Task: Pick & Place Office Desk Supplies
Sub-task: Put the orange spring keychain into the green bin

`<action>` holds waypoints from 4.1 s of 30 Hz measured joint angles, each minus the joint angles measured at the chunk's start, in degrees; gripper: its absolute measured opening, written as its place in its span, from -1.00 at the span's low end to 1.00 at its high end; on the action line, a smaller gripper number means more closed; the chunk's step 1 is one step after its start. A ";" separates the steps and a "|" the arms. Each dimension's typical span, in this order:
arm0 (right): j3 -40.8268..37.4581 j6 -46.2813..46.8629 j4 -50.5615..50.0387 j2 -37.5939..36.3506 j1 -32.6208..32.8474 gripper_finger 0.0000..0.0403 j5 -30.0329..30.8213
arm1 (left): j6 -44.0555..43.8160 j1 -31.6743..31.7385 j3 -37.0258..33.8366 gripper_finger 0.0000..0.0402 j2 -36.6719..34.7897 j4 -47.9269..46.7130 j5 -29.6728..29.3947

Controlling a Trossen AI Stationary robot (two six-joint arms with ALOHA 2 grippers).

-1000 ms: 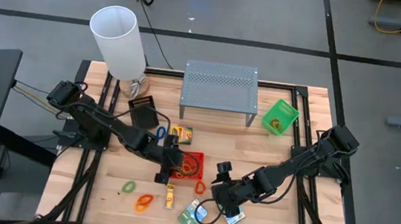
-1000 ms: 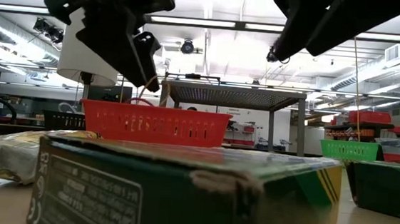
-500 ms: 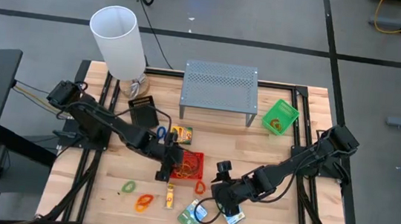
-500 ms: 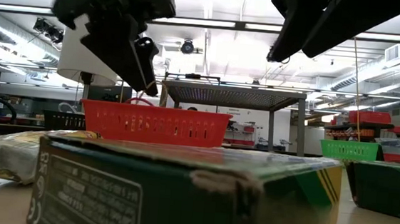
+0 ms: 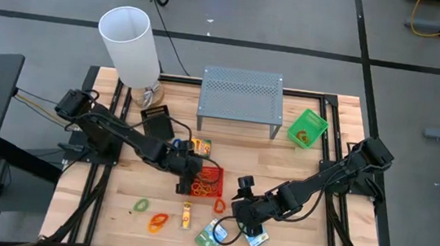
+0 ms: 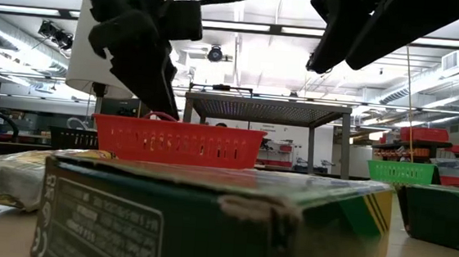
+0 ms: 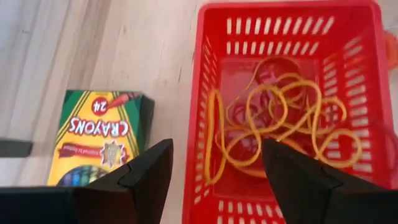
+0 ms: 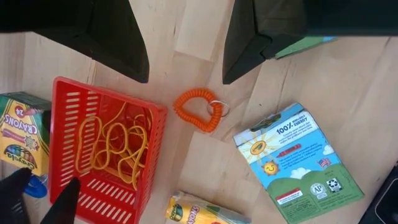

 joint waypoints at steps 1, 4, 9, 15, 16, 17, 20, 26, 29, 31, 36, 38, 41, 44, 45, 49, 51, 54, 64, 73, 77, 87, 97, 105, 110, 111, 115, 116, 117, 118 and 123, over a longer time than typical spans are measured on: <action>0.00 -0.01 -0.01 0.00 0.00 0.06 0.00 | 0.04 -0.31 0.01 0.25 0.05 -0.28 -0.06; 0.00 0.00 -0.16 0.00 0.00 0.06 0.00 | 1.78 -1.44 0.00 0.25 0.05 0.62 -0.17; 0.00 -1.94 0.45 0.00 -0.45 0.05 -5.24 | 5.97 -4.29 -0.06 0.25 -0.86 5.89 -2.69; 0.00 -7.31 4.88 4.37 -2.77 -0.03 -17.54 | 19.47 -7.10 -2.62 0.25 -0.98 28.32 -2.39; 0.00 -8.13 4.81 5.05 -2.95 -0.05 -17.78 | 21.57 -7.33 -3.61 0.25 -1.13 32.27 -1.62; 0.00 -8.80 4.73 5.65 -3.13 -0.07 -18.10 | 23.52 -7.42 -4.71 0.25 -1.36 35.66 -0.83; 0.00 -9.70 4.71 6.94 -3.26 -0.11 -18.16 | 26.29 -7.65 -8.66 0.25 -3.13 42.37 2.21; 0.00 -12.70 5.63 7.49 -3.44 -0.14 -18.12 | 26.26 -7.78 -20.55 0.25 -12.28 54.06 6.56; 0.00 -14.93 6.46 7.91 -3.93 -0.14 -17.88 | 25.34 -7.63 -27.83 0.25 -17.77 60.76 5.98; 0.02 -16.40 8.00 8.81 -4.67 -0.14 -18.06 | 24.26 -7.52 -32.05 0.25 -20.74 64.66 4.64; 0.02 -20.16 8.95 12.08 -6.78 -0.14 -18.18 | 23.07 -7.61 -37.74 0.25 -22.96 70.08 1.40; 0.02 -21.34 9.52 13.37 -7.70 -0.14 -18.27 | 22.80 -7.60 -38.21 0.25 -22.92 70.90 1.42; 0.02 -22.76 9.94 14.87 -8.85 -0.14 -19.37 | 22.09 -7.21 -38.55 0.25 -22.75 70.43 1.33; 0.07 -23.94 10.80 15.34 -9.86 -0.14 -21.40 | 21.82 -7.15 -38.55 0.25 -22.75 70.66 1.37; 0.07 -24.48 10.84 15.34 -9.98 -0.14 -21.53 | 21.76 -7.13 -38.55 0.25 -22.75 70.49 1.40; 0.07 -26.70 11.64 15.39 -10.21 -0.14 -21.65 | 21.78 -7.15 -38.55 0.25 -22.75 70.24 1.45; 0.07 -27.23 11.70 15.47 -10.23 -0.14 -21.79 | 21.78 -7.12 -38.54 0.25 -22.75 70.24 1.42; 0.09 -27.79 12.59 16.57 -10.23 -0.14 -22.35 | 21.78 -6.75 -38.53 0.25 -22.73 70.24 1.44; 0.28 -25.56 11.51 18.57 -9.62 -0.68 -23.49 | 21.61 -6.34 -38.53 0.25 -22.73 69.97 1.46; 0.28 -16.72 9.04 17.74 -6.73 -0.95 -19.71 | 21.85 -6.32 -38.53 0.25 -22.70 69.84 1.09; -0.04 -13.76 7.29 15.58 -5.16 -0.95 -18.57 | 21.91 -6.32 -38.53 0.25 -22.70 69.79 1.08; -0.20 -10.61 8.82 8.21 -2.30 -0.96 -15.52 | 22.04 -6.32 -38.53 0.25 -22.68 69.77 1.07; -1.18 -16.05 31.17 3.98 -1.58 -0.96 -21.70 | 22.04 -6.32 -38.53 0.25 -22.68 69.71 1.06; -18.30 -14.40 73.84 3.14 -5.73 -0.96 -31.18 | 22.23 -6.34 -38.51 0.25 -22.68 69.72 1.05; -27.54 -13.51 81.90 -0.01 -7.42 -0.97 -21.50 | 22.04 -6.36 -38.51 0.25 -22.68 69.53 1.07; -29.26 -13.07 81.88 -0.93 -7.55 -0.97 -18.67 | 22.03 -6.36 -38.51 0.25 -22.66 69.49 1.05; -34.30 -11.89 83.08 -5.55 -7.53 -0.97 -5.64 | 22.03 -6.36 -38.48 0.25 -22.41 69.41 1.05; -35.25 -11.41 83.27 -6.67 -7.32 -0.97 -1.67 | 22.02 -6.32 -38.48 0.25 -22.38 69.41 1.05; -36.10 -11.39 83.26 -7.76 -7.03 -0.97 2.59 | 22.03 -6.32 -38.48 0.25 -22.36 69.41 1.04; -37.05 -11.40 82.88 -9.06 -6.53 -0.97 7.20 | 22.06 -6.33 -38.48 0.25 -22.35 69.57 1.05; -38.85 -11.85 81.90 -13.26 -4.32 -0.97 29.28 | 22.04 -6.34 -38.48 0.25 -22.35 69.54 1.05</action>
